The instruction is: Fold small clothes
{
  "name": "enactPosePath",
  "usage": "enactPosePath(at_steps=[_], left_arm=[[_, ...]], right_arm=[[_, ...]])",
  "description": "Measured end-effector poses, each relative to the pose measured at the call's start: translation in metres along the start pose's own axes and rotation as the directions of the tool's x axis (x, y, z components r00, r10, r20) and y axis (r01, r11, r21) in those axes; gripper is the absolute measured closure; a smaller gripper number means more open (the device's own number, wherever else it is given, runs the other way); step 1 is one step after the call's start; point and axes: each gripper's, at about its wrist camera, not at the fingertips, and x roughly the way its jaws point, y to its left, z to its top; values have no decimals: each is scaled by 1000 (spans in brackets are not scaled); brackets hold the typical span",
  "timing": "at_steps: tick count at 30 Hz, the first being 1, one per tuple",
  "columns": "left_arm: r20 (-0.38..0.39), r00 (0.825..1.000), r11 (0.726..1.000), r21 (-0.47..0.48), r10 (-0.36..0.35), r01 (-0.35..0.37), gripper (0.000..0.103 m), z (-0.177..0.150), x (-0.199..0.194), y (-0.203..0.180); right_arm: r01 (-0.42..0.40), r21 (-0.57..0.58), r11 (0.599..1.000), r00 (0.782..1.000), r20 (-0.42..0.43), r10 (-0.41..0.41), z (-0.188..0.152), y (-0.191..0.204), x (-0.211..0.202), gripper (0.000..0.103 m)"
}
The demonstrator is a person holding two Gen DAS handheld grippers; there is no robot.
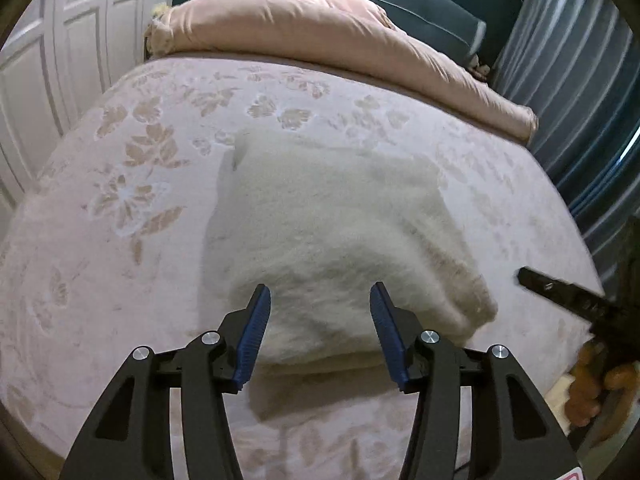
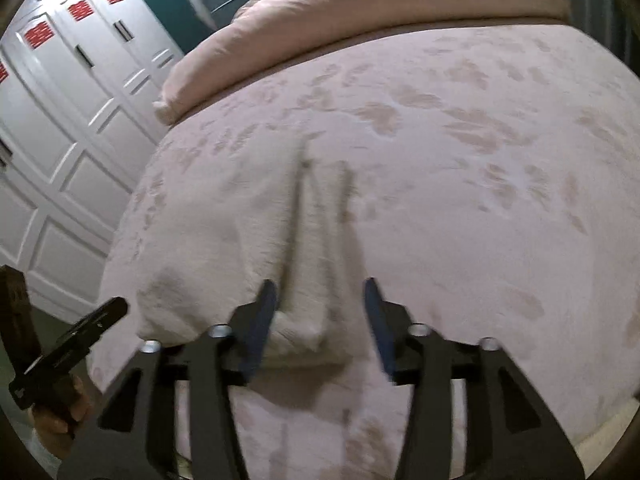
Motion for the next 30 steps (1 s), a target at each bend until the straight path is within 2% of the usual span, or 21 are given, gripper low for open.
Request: enactPosePath(at_steps=[2,5,7,8,9,10,12,14,16,17,18,19,20,21,22,23,25,26,28,30], left_arm=[[-14,1000,998,-55,-22,21,47,7,9,1],[-43,998,989,-142,-45,39,46,20,32,21],[-63,996,976,-214,-60,46,46,22,44,34],[-62,996,972,-229,-58,42,46,23,46,37],[-56,997,970,-239,-48,33,46,25,46,38],[-53,998,970,-240,-44,30,46,28,45,38],[-38,998,969,-243,-52,41,46,35,40,37],[-4,998,971,-231,-64,61,46,39,31,34],[-3,999,977,-208,-42,41,45,39,28,30],[-16,999,978,-204,-37,33,45,37,33,30],[-38,999,979,-204,-32,24,45,35,40,30],[-77,997,977,-213,-24,7,45,30,52,31],[-102,994,975,-224,-25,1,45,26,59,32],[-123,992,970,-244,-37,6,45,22,67,33],[-120,992,966,-258,-42,10,45,19,69,34],[-94,995,965,-261,-36,10,43,17,66,35],[-74,994,956,-290,-76,51,38,17,63,42],[-68,992,944,-321,-101,74,37,17,64,47],[-67,989,928,-360,-133,100,34,17,68,53],[-82,984,911,-395,-161,116,31,16,78,58]], right_arm=[[-5,0,1000,999,-34,5,8,6,20,43],[33,-20,999,997,-63,-34,16,15,50,43],[14,0,1000,995,-102,-14,18,16,65,43],[6,12,1000,993,-121,-4,20,17,76,46],[3,9,1000,991,-134,-2,21,18,84,66],[-1,-10,1000,989,-148,0,21,22,90,78],[-13,-51,999,992,-124,6,26,30,83,85],[-61,-65,996,998,-35,59,32,34,49,86],[-94,-37,995,995,22,95,33,28,24,86],[-78,-12,997,996,29,79,30,18,21,86],[-40,-13,999,999,9,40,26,11,28,86],[14,-25,1000,999,-48,-15,20,3,46,85],[47,-25,999,988,-148,-50,10,-8,72,83],[50,-2,999,985,-167,-50,4,-15,81,80],[34,18,999,990,-141,-31,4,-17,74,77],[8,40,999,993,-117,-3,7,-18,65,69],[-26,76,997,996,-78,32,12,-20,54,50],[-39,89,995,997,-63,45,15,-22,53,36],[-44,109,993,995,-88,53,19,-26,64,33],[-71,171,983,982,-161,99,21,-35,88,33]])
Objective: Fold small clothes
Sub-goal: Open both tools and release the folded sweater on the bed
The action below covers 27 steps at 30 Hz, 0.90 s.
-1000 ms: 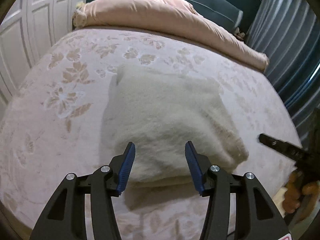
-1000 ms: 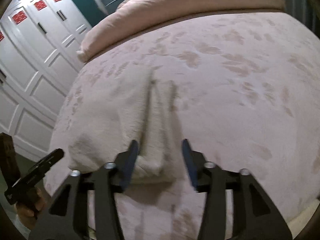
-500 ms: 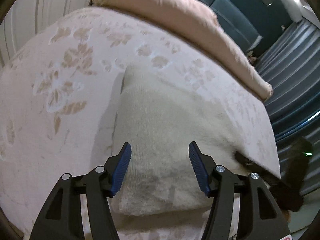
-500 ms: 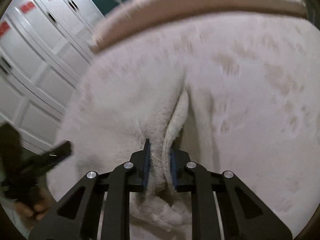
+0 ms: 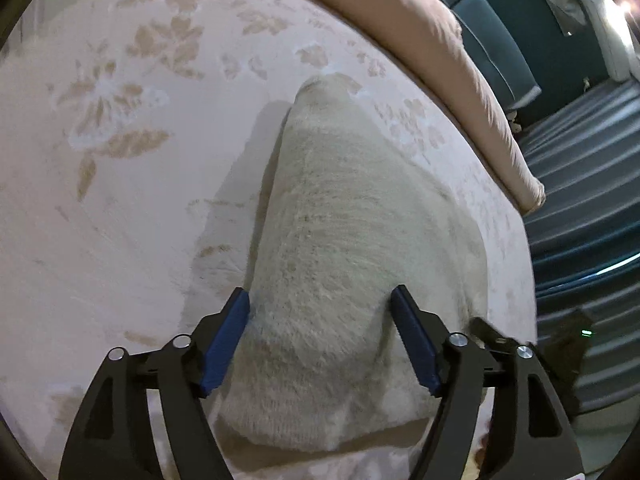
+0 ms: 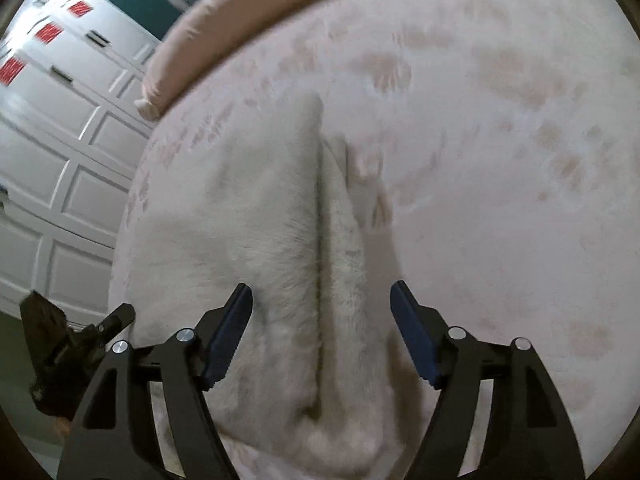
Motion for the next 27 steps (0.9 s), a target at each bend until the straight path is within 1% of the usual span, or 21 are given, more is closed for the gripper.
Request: enactPosePath(at_steps=[2,3,5,6,7,8,10,12,14,15,16,17,18,19,20,21,22,23,25,26,27], left_arm=[[-5,1000,999,-35,-24,23,25,0,7,4],[-4,999,998,-46,-32,32,25,0,10,4],[-4,999,998,-49,-37,37,25,1,15,1],[0,1000,999,-37,-32,31,28,2,15,-4],[19,999,999,-4,-39,39,42,5,12,-14],[38,998,998,26,-52,51,54,7,7,-22],[82,992,992,92,-91,84,57,10,-6,-45],[124,983,979,171,-135,113,58,12,-19,-71],[140,981,970,223,-135,102,58,9,-18,-89],[137,983,969,233,-119,85,58,8,-11,-92],[132,988,969,244,-80,45,58,4,0,-93],[125,992,963,268,-3,-31,58,-2,18,-93],[107,990,950,291,89,-117,58,-8,37,-91],[83,985,935,312,151,-170,56,-17,53,-88],[104,984,936,306,146,-171,55,-20,49,-88],[124,982,938,299,145,-176,55,-24,42,-89],[130,980,936,297,154,-186,55,-26,31,-92],[134,978,935,298,158,-192,56,-29,24,-92],[153,975,933,298,163,-203,59,-37,3,-95],[149,976,933,302,158,-197,59,-39,-2,-97],[135,977,929,313,163,-198,59,-44,-4,-99]], right_arm=[[-78,66,995,994,-74,83,3,-6,26,33],[-102,80,992,991,-77,108,3,-4,32,38],[-144,72,987,985,-85,150,6,6,35,65],[-126,57,990,988,-77,130,10,13,31,72],[-117,15,993,992,-54,117,14,23,21,74],[-123,-52,991,992,-8,122,18,36,5,76],[-127,-129,983,988,65,137,24,54,-26,77],[-66,-218,974,981,166,104,30,66,-59,76],[-31,-227,973,976,201,78,35,55,-65,75],[-17,-205,979,979,194,57,40,44,-59,72],[-2,-160,987,986,167,29,44,28,-46,70],[33,-96,995,995,100,-23,49,3,-22,69],[86,-66,994,995,47,-83,49,-12,-6,68],[97,-30,995,995,22,-97,49,-29,2,63],[66,-1,998,997,51,-66,49,-33,-8,63],[56,15,998,995,77,-57,46,-32,-21,63],[64,13,998,992,111,-66,43,-28,-36,63],[87,-6,996,982,168,-84,35,-20,-59,63],[107,-47,993,969,227,-94,21,-8,-85,65],[101,-75,992,969,235,-80,11,-3,-92,67],[87,-98,991,974,215,-65,3,1,-91,72]])
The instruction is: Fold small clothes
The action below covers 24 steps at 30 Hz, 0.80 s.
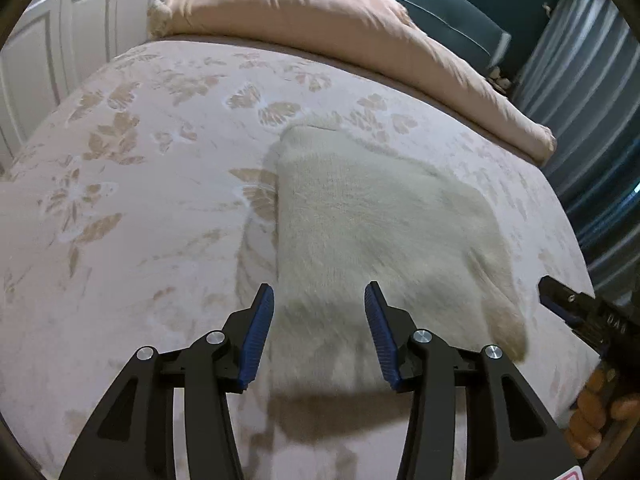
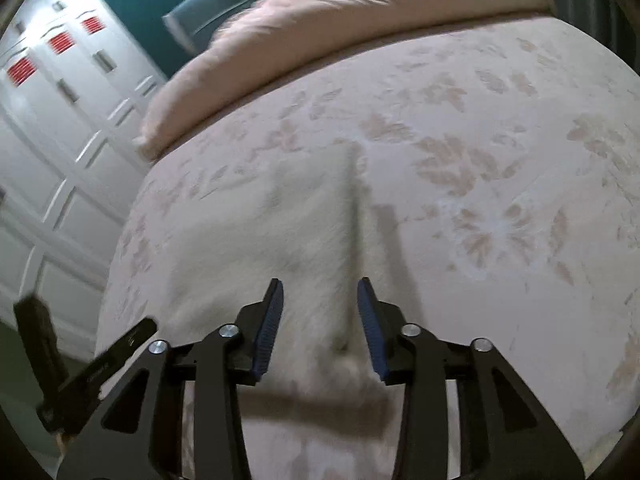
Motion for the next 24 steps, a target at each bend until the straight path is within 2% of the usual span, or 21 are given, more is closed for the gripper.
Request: enactPosePath(at_steps=[1,2,3,4,5,7,9,13,14,16,19,24], left_arm=[[-26,1000,1000,12,13,-13,59,-6,2,-3],[-53,998,999,21,28,-27,59,-8,10,-3],[-81,995,998,32,53,-51,58,-14,17,-4],[-125,986,993,43,111,-106,54,-23,32,0],[-142,983,993,39,120,-115,51,-27,38,2],[-174,980,995,-27,95,-101,50,-33,48,12],[-160,982,993,-41,106,-114,50,-33,42,11],[-105,983,988,-2,152,-153,51,-36,13,-10],[-91,983,987,5,161,-161,45,-41,5,-17],[-71,980,983,17,186,-185,36,-50,-6,-28],[-44,969,968,64,244,-241,28,-69,-16,-42],[-61,957,956,85,285,-280,27,-96,-12,-50]], right_arm=[[-6,-16,1000,1000,-25,6,-7,1,3,75],[15,-54,998,998,-67,-19,-16,1,14,85],[74,-99,992,991,-103,-84,-23,2,30,91],[128,-124,984,981,-130,-144,-25,0,42,91],[167,-105,980,970,-161,-182,-32,-17,61,91],[156,-43,987,973,-164,-161,-32,-35,62,90],[128,7,992,978,-165,-125,-27,-34,46,89],[141,-68,988,985,-90,-147,-36,-7,5,87],[142,-90,986,986,-80,-150,-46,1,-4,86],[174,-111,978,981,-70,-182,-60,7,-9,82],[226,-143,964,969,-64,-237,-84,10,-11,69],[275,-141,951,956,-63,-286,-119,4,-16,52]])
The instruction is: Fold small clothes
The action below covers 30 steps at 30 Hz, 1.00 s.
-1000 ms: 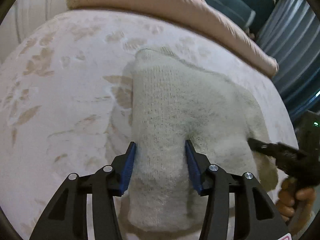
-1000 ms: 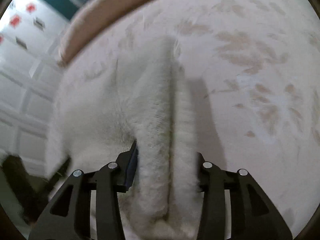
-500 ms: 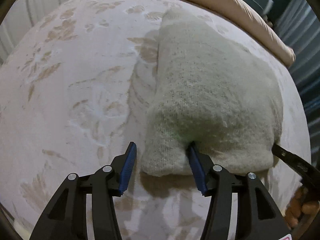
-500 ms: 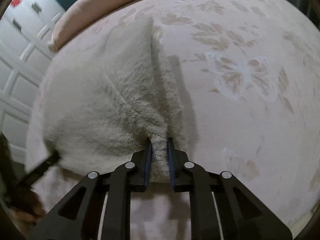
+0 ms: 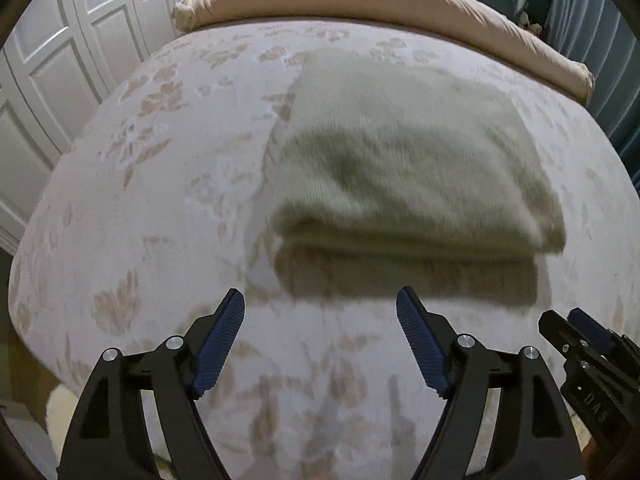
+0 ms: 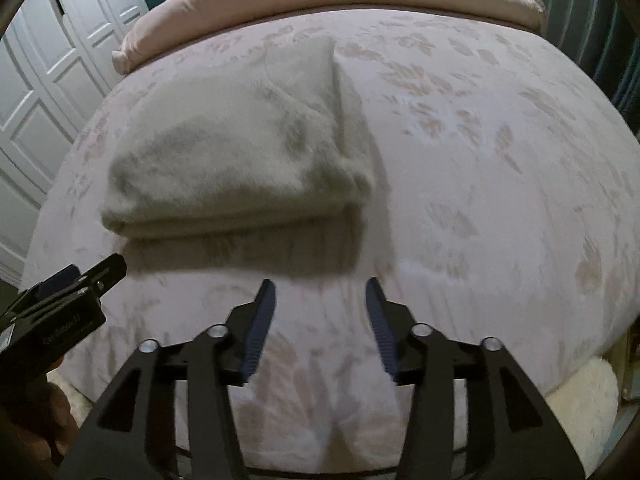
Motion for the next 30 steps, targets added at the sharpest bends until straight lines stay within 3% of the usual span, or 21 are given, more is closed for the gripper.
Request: enactPosePath(at_steps=[14,30], left_arm=[[1,999,999,14,43,-43,28,-35,-6,-14],[10,995,995,8,100,-100,28,-46,3,-18]], right_arm=[[64,-54,996,998,28,-63,-33,19,-9,37],[111,-52,992,993,51,-108,-42,28,-3,37]])
